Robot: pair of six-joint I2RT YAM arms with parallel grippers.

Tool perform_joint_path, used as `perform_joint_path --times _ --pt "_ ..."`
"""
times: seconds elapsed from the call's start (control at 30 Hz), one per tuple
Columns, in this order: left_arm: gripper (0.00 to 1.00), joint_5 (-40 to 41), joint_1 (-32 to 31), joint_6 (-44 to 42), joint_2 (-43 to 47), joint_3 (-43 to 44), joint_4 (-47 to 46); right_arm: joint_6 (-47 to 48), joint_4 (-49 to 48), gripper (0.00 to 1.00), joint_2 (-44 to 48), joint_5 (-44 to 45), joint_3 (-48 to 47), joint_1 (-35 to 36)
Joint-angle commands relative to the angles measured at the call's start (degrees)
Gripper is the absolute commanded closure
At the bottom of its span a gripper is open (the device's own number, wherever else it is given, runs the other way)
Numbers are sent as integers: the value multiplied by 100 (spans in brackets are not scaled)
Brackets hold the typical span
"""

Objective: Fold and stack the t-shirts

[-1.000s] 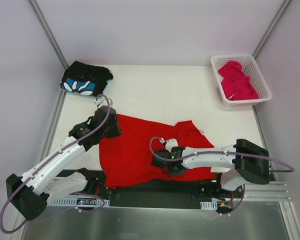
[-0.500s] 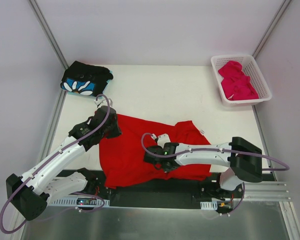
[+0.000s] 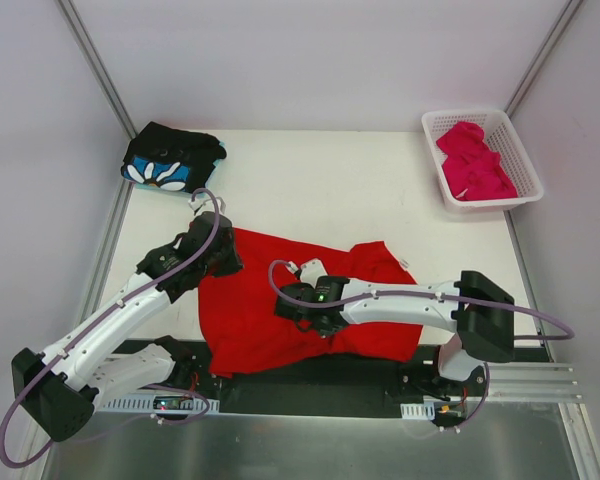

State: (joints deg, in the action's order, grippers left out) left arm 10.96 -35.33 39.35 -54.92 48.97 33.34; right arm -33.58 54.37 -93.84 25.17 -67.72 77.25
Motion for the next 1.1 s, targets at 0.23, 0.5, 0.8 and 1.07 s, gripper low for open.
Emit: perform_joint_path --times 0.23,0.5,0.8,1.07 --pt "99 29 -62 -191 174 183 102 431 171 97 -459 23 -566 27" --pt "99 117 -62 -182 315 166 208 1020 -75 99 -1188 -30 -1409 -193" --pt "99 231 -62 -200 429 139 322 1433 -242 95 -1664 -100 -1920 -544" --pt "99 222 -62 -104 438 43 313 1705 82 42 -786 67 -1735 -685"
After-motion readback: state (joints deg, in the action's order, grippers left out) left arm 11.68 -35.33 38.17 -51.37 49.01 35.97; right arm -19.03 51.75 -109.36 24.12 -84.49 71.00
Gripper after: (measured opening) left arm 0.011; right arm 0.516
